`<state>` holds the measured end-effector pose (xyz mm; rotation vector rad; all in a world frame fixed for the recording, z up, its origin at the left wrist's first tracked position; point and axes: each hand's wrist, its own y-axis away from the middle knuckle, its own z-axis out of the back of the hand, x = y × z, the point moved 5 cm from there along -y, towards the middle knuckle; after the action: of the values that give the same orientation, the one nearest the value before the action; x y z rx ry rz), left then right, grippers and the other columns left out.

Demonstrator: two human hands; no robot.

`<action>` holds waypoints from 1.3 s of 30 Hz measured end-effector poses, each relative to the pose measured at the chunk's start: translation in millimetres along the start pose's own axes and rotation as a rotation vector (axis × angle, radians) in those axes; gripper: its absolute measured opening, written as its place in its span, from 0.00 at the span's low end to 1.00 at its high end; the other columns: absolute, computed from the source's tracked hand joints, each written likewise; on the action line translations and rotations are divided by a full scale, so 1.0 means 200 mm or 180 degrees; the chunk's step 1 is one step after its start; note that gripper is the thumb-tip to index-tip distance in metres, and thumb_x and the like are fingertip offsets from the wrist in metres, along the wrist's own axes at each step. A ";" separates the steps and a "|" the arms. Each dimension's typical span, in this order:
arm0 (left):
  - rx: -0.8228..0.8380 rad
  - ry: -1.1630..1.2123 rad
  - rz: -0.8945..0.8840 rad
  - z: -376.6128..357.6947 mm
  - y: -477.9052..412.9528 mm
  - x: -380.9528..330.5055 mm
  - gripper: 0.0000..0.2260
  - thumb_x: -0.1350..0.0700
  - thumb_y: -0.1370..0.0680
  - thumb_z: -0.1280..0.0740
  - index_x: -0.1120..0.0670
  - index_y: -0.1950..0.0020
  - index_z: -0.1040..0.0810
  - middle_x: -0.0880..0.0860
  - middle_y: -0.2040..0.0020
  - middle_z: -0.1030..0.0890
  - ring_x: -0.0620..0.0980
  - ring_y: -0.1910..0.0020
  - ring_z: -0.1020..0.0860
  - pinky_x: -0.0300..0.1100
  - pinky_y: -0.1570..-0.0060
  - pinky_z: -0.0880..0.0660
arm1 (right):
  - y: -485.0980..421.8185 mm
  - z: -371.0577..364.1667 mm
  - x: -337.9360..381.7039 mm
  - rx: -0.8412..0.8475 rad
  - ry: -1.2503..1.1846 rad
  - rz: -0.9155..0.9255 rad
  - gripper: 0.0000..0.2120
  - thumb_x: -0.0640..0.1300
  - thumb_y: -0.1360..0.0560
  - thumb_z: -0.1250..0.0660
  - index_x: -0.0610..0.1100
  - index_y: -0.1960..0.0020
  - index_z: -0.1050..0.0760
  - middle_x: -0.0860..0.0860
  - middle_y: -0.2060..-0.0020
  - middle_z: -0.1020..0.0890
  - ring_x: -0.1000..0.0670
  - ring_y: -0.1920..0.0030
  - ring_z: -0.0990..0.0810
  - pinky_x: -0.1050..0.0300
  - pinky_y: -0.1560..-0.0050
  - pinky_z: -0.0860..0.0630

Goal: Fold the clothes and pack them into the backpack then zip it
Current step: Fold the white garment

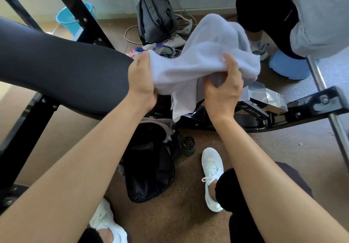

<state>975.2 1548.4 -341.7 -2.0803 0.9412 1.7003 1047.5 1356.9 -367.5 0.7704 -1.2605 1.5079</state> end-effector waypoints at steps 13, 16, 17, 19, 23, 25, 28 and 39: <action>0.0870 -0.2667 -0.0514 0.62 0.45 -0.01 0.07 0.60 0.24 0.25 0.49 0.50 0.16 0.38 0.58 0.15 0.34 0.58 0.20 0.27 0.57 0.28 | 0.29 -0.16 0.23 0.1726 -0.0333 0.1026 0.07 0.42 0.32 0.28 0.38 0.60 0.22 0.54 0.65 0.28 0.57 0.65 0.31 0.68 0.61 0.35; 0.0490 -0.2466 -0.0919 0.76 0.57 -0.12 0.09 0.61 0.22 0.27 0.48 0.48 0.16 0.38 0.54 0.15 0.35 0.54 0.19 0.28 0.54 0.28 | 0.39 -0.20 0.27 0.2608 -0.0565 0.0675 0.10 0.39 0.32 0.27 0.35 0.64 0.26 0.48 0.65 0.28 0.56 0.64 0.31 0.63 0.61 0.35; 0.0459 -0.2307 -0.1020 0.79 0.62 -0.14 0.08 0.60 0.22 0.27 0.47 0.46 0.16 0.39 0.53 0.15 0.37 0.53 0.19 0.29 0.53 0.26 | 0.42 -0.22 0.28 0.2933 -0.0668 0.0516 0.12 0.40 0.32 0.26 0.35 0.65 0.26 0.47 0.64 0.29 0.57 0.63 0.31 0.63 0.61 0.35; 0.0498 -0.1849 -0.1007 0.84 0.69 -0.16 0.08 0.53 0.23 0.28 0.47 0.44 0.17 0.41 0.50 0.14 0.41 0.50 0.18 0.33 0.51 0.24 | 0.50 -0.27 0.29 0.3603 -0.0646 0.0262 0.09 0.46 0.31 0.24 0.41 0.63 0.21 0.50 0.59 0.27 0.57 0.59 0.28 0.63 0.57 0.34; 0.0764 -0.1557 -0.0650 0.93 0.73 -0.06 0.09 0.55 0.23 0.27 0.50 0.43 0.17 0.45 0.49 0.14 0.45 0.48 0.17 0.37 0.50 0.22 | 0.62 -0.36 0.28 0.4198 -0.0122 0.0306 0.18 0.55 0.30 0.22 0.61 0.42 0.20 0.54 0.41 0.27 0.58 0.40 0.28 0.70 0.45 0.34; 0.0836 -0.1630 -0.0509 0.97 0.73 0.01 0.09 0.58 0.24 0.26 0.50 0.44 0.17 0.44 0.50 0.14 0.43 0.50 0.17 0.36 0.52 0.22 | 0.68 -0.39 0.30 0.4267 -0.0168 0.0479 0.30 0.56 0.31 0.22 0.59 0.30 0.26 0.57 0.34 0.31 0.58 0.31 0.32 0.73 0.38 0.36; 0.1182 -0.1898 -0.0399 1.00 0.70 0.10 0.09 0.60 0.23 0.25 0.48 0.46 0.17 0.42 0.51 0.14 0.41 0.51 0.17 0.35 0.52 0.23 | 0.85 -0.46 0.32 0.4911 -0.0175 0.0497 0.36 0.53 0.28 0.23 0.53 0.23 0.33 0.58 0.29 0.27 0.62 0.28 0.31 0.67 0.31 0.34; 0.1224 -0.3104 0.0126 1.19 0.50 0.29 0.21 0.52 0.33 0.18 0.48 0.47 0.26 0.50 0.57 0.19 0.48 0.60 0.21 0.46 0.61 0.25 | 0.97 -0.70 0.24 0.5199 0.0258 0.0610 0.09 0.47 0.21 0.28 0.42 0.57 0.18 0.51 0.67 0.21 0.58 0.65 0.26 0.63 0.62 0.31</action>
<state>735.2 1600.1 -441.7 -0.8030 0.8516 1.9993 866.0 1510.4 -424.7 1.5276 0.2698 2.5701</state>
